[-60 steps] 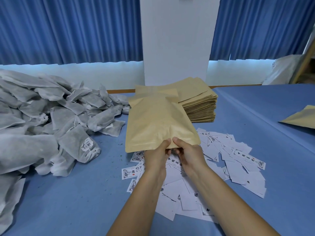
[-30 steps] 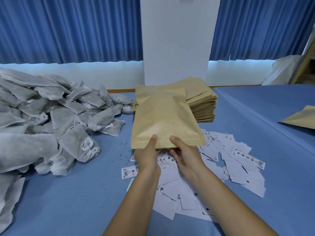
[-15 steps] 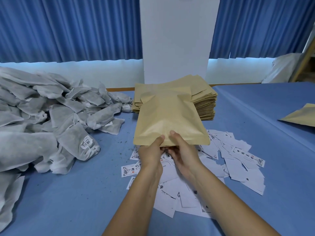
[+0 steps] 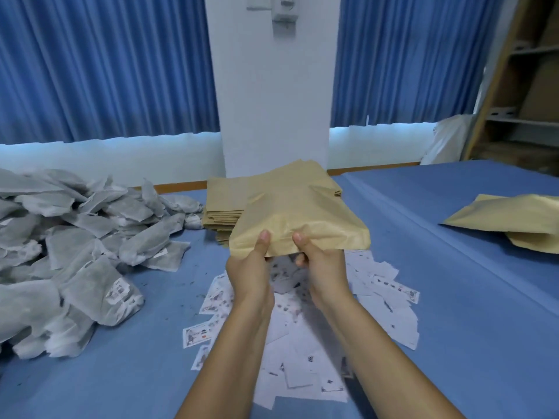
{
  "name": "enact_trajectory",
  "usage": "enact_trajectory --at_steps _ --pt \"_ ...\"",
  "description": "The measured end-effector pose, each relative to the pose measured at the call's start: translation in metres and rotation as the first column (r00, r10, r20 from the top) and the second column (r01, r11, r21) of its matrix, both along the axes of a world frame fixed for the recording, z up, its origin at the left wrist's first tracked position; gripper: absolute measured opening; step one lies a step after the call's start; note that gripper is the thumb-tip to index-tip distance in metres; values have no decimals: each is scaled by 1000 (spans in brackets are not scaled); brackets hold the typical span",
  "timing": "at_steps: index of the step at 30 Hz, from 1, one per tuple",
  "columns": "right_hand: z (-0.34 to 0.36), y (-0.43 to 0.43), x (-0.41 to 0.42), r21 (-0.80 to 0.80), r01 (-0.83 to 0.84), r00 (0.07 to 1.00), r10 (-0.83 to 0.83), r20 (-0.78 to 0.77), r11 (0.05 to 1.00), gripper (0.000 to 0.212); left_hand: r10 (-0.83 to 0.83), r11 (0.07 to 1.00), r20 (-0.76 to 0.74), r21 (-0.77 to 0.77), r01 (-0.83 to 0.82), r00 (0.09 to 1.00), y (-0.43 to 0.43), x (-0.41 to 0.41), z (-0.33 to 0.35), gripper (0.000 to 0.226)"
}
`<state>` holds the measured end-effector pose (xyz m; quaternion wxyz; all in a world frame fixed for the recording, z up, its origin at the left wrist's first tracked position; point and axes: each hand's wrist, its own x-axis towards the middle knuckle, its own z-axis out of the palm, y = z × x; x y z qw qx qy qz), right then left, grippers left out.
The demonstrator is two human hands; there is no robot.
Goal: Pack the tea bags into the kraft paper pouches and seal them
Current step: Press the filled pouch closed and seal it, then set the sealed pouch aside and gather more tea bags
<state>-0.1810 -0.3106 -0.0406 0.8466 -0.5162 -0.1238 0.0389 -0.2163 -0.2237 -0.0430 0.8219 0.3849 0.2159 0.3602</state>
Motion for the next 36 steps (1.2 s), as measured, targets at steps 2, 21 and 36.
enact_trajectory --at_steps 2,21,36 --pt "14 -21 7 71 84 995 -87 41 994 18 -43 998 68 47 40 997 -23 13 15 17" --pt "2 -89 12 156 194 972 -168 -163 968 23 -87 996 -44 20 88 995 -102 28 12 5" --pt "-6 -112 18 124 270 941 -235 -244 955 14 10 998 -143 56 -2 990 -112 32 5 23"
